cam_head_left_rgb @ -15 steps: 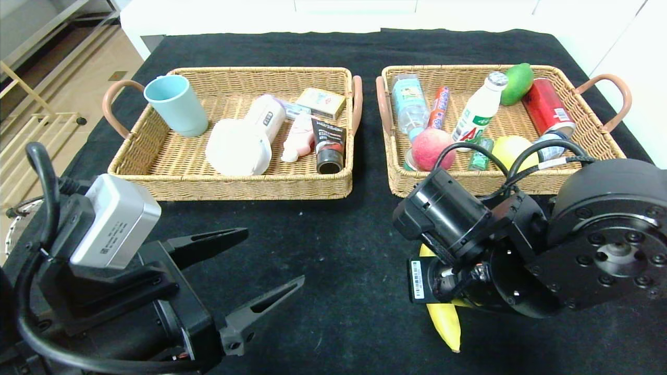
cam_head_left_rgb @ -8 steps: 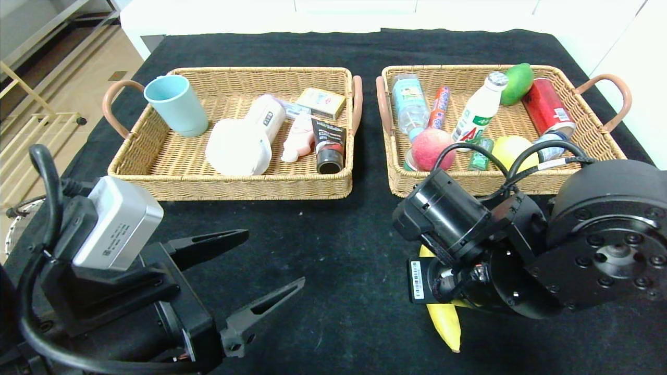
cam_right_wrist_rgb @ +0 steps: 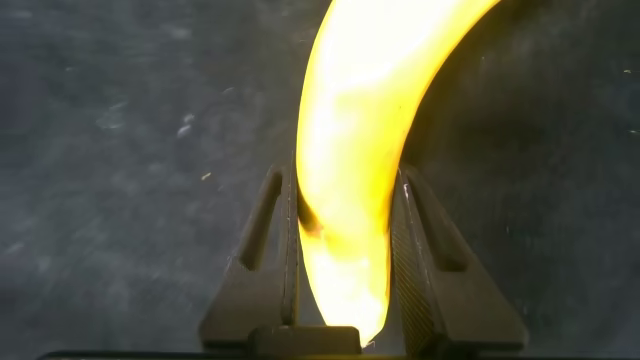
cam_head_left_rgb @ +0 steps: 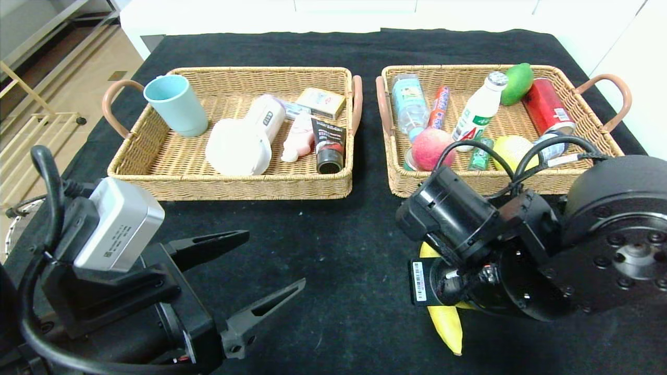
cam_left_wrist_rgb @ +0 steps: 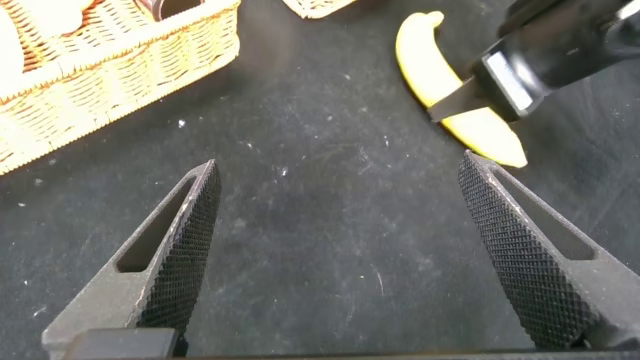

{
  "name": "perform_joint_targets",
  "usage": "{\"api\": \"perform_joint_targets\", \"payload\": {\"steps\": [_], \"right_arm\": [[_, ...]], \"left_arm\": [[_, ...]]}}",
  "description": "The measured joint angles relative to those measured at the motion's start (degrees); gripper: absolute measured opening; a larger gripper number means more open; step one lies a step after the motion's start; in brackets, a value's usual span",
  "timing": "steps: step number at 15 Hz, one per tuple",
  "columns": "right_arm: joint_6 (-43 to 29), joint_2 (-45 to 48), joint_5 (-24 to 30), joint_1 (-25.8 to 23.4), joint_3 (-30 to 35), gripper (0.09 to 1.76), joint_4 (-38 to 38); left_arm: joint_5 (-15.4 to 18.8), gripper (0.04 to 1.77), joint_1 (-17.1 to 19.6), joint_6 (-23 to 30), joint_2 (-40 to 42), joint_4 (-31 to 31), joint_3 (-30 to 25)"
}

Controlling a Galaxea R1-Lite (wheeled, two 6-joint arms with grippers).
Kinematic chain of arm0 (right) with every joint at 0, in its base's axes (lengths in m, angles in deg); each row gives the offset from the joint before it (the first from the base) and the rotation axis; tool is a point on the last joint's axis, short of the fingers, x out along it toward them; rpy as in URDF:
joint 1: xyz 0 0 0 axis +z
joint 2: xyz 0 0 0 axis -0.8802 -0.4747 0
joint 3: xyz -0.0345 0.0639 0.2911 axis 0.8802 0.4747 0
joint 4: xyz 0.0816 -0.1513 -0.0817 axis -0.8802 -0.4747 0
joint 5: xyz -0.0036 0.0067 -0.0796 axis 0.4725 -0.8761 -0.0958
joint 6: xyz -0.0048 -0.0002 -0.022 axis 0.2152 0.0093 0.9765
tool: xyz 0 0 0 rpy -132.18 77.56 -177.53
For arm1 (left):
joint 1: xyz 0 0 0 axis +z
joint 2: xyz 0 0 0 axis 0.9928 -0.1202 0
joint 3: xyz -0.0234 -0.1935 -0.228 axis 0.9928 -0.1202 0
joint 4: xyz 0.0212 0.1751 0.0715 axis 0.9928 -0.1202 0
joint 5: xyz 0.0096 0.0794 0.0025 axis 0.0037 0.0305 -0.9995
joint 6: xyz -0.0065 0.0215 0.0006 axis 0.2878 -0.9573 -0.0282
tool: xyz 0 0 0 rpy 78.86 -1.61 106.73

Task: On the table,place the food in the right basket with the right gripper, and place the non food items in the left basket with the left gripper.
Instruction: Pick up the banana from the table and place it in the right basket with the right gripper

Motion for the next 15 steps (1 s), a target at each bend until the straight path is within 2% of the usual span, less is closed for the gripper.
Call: {"api": "perform_joint_targets", "payload": {"steps": [9, 15], "right_arm": [[0.3, 6.3, -5.6, 1.0, -0.2, 0.61, -4.3], [5.4, 12.1, -6.0, -3.7, -1.5, 0.61, -4.6]], "left_arm": [[-0.1, 1.72, 0.0, -1.3, 0.8, 0.0, -0.1], [-0.1, 1.72, 0.0, -1.9, 1.3, 0.0, -0.1]]}}
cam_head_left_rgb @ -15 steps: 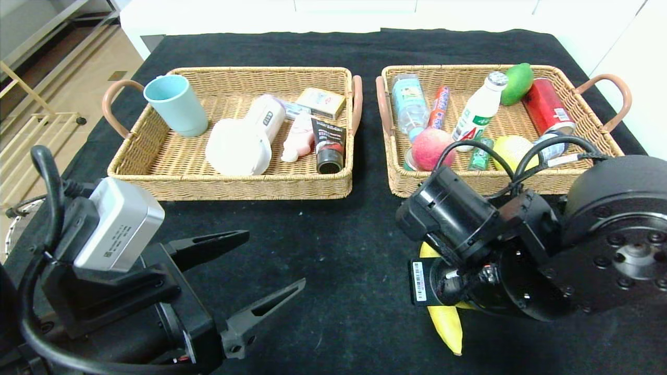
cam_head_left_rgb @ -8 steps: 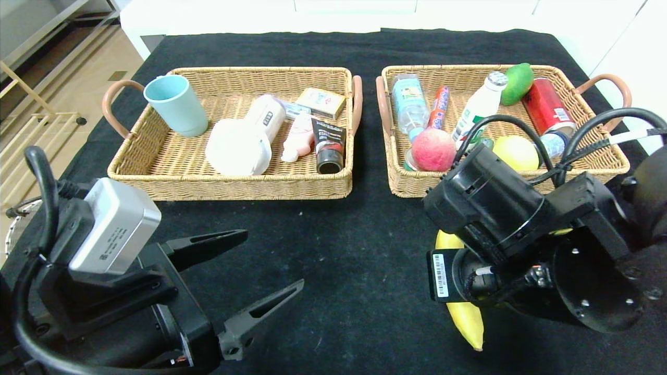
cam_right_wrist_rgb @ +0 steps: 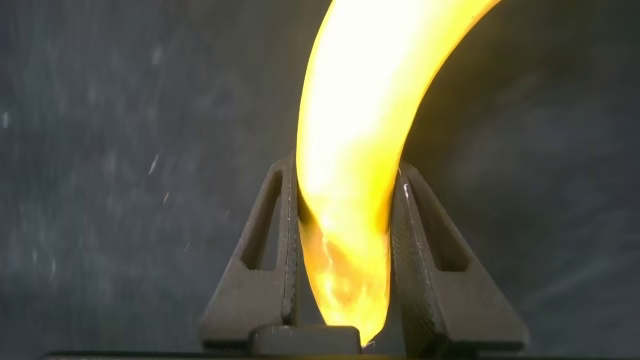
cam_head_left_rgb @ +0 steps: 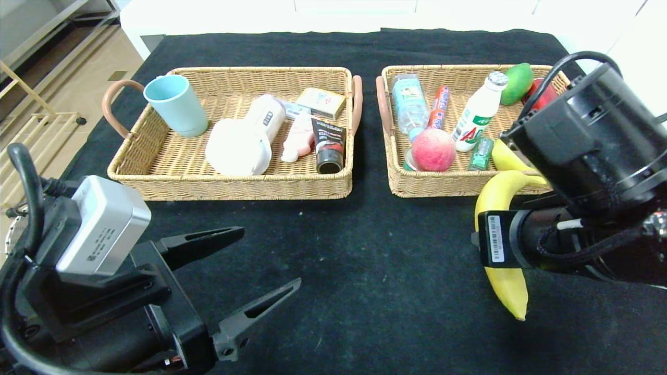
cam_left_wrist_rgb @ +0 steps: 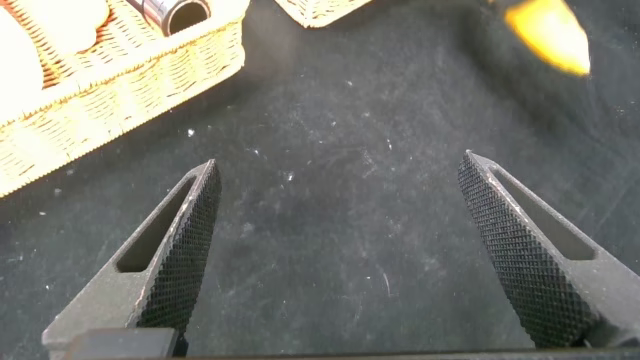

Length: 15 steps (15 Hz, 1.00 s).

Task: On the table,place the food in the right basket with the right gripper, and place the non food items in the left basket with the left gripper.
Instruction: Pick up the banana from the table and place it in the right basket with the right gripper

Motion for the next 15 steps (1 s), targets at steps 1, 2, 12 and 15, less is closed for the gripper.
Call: {"api": "perform_joint_targets", "payload": {"steps": [1, 2, 12, 15], "right_arm": [[0.5, 0.6, 0.0, -1.5, -0.7, 0.61, 0.0], [1.0, 1.0, 0.0, -2.9, -1.4, 0.61, 0.0], [6.2, -2.0, 2.8, -19.3, -14.9, 0.61, 1.3], [6.0, -5.3, 4.6, -21.4, -19.1, 0.61, 2.5]], "left_arm": [[0.0, 1.72, 0.0, 0.0, 0.1, 0.0, 0.0], [0.0, 1.72, 0.0, 0.0, 0.2, 0.0, 0.0], [-0.1, 1.72, 0.2, 0.0, 0.7, -0.3, 0.1], [-0.1, 1.72, 0.2, -0.1, 0.8, -0.3, 0.0]]}}
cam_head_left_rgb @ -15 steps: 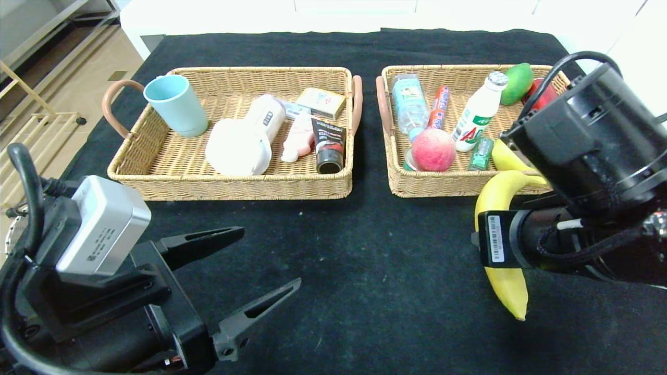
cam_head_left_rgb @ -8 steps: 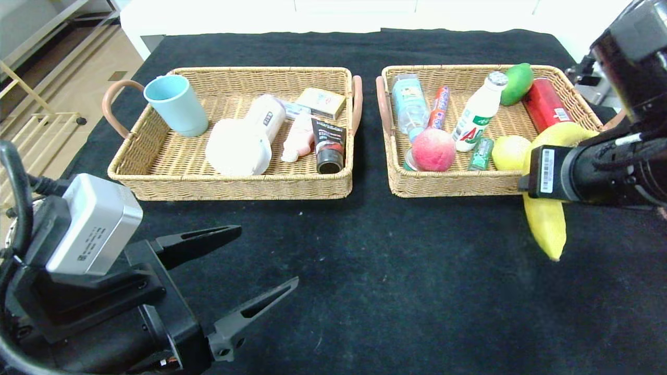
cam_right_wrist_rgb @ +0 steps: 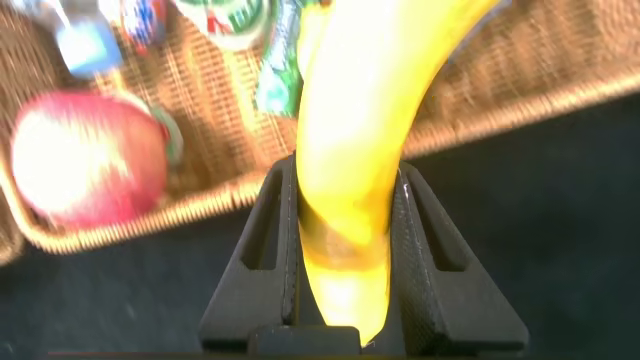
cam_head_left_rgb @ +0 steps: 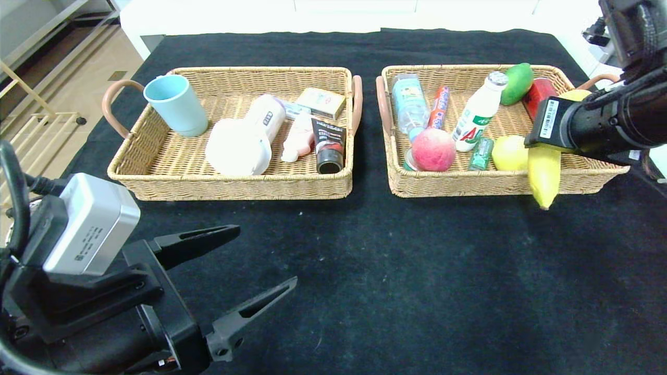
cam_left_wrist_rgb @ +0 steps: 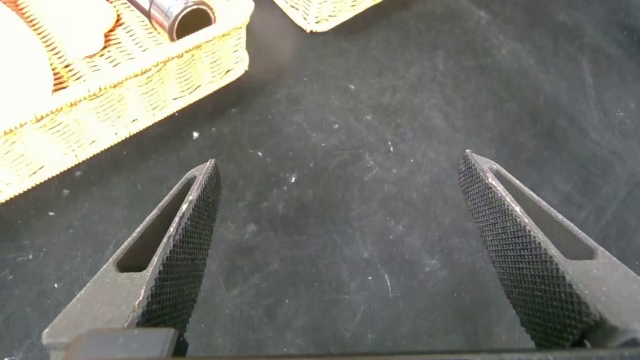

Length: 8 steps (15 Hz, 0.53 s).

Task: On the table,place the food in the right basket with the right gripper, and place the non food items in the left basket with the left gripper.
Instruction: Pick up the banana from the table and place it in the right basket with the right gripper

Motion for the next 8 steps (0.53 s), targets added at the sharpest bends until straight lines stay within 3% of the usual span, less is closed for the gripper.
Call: {"api": "perform_joint_targets", "payload": {"steps": [4, 8], "right_arm": [[0.0, -4.8, 0.6, -2.1, -6.6, 0.61, 0.6], [0.5, -7.9, 0.5, -2.7, -8.2, 0.61, 5.5]], "left_arm": [[-0.1, 1.72, 0.0, 0.0, 0.0, 0.1, 0.1], [-0.2, 1.72, 0.1, 0.1, -0.1, 0.1, 0.1]]}}
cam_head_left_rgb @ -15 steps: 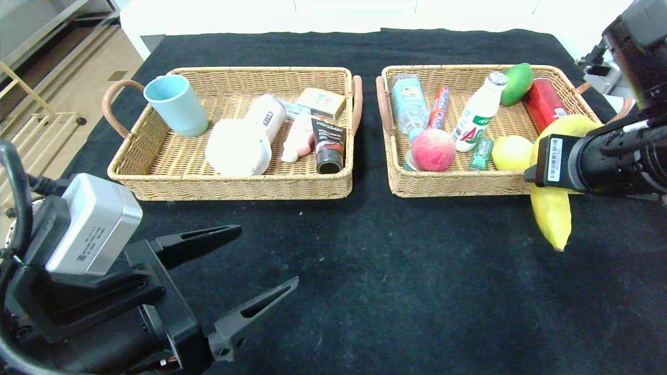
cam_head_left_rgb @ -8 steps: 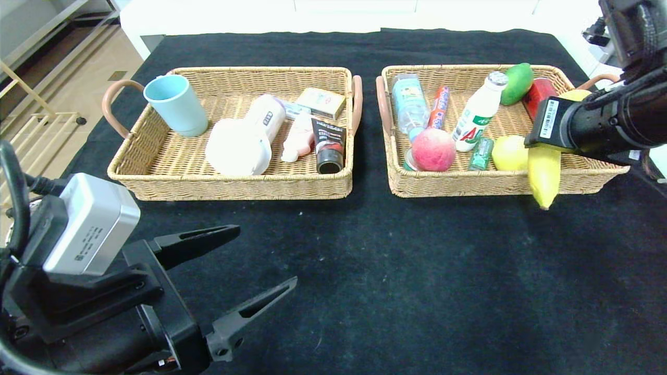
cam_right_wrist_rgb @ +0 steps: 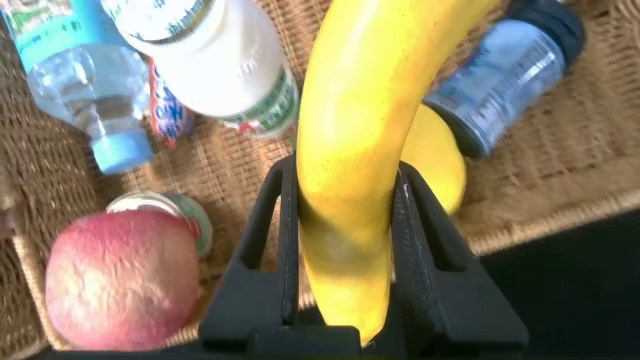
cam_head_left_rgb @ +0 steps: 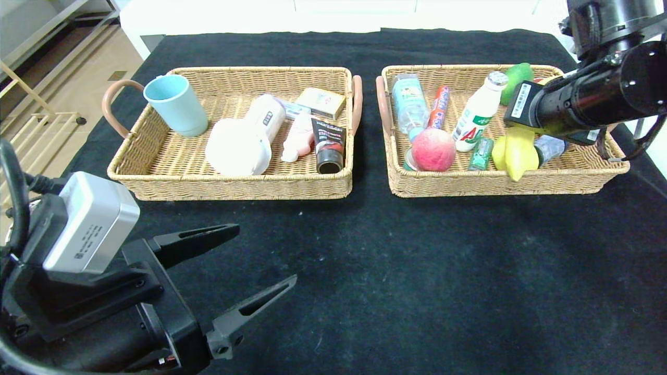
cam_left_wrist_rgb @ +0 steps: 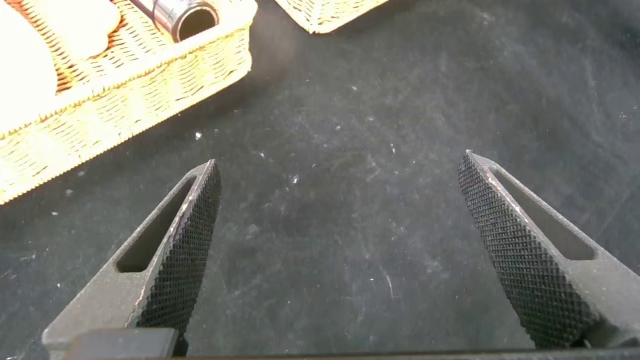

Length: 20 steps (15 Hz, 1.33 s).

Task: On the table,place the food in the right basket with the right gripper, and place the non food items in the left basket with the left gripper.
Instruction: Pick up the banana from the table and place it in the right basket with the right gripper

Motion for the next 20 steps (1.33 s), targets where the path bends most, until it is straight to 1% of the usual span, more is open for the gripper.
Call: {"api": "perform_joint_targets", "payload": {"steps": [6, 14, 17, 20], "right_arm": [[0.3, -1.4, 0.0, 0.1, -0.1, 0.61, 4.7], [0.8, -1.4, -0.1, 0.2, -0.1, 0.61, 7.4], [0.5, -1.4, 0.0, 0.1, 0.0, 0.95, 7.5], [0.4, -1.4, 0.0, 0.1, 0.2, 1.19, 7.3]], "left_arm": [[0.0, 1.72, 0.3, -0.1, 0.0, 0.0, 0.0], [0.1, 1.72, 0.4, -0.1, 0.0, 0.0, -0.1], [0.1, 1.72, 0.4, -0.1, 0.0, 0.0, -0.1], [0.1, 1.72, 0.3, -0.1, 0.0, -0.1, -0.1]]}}
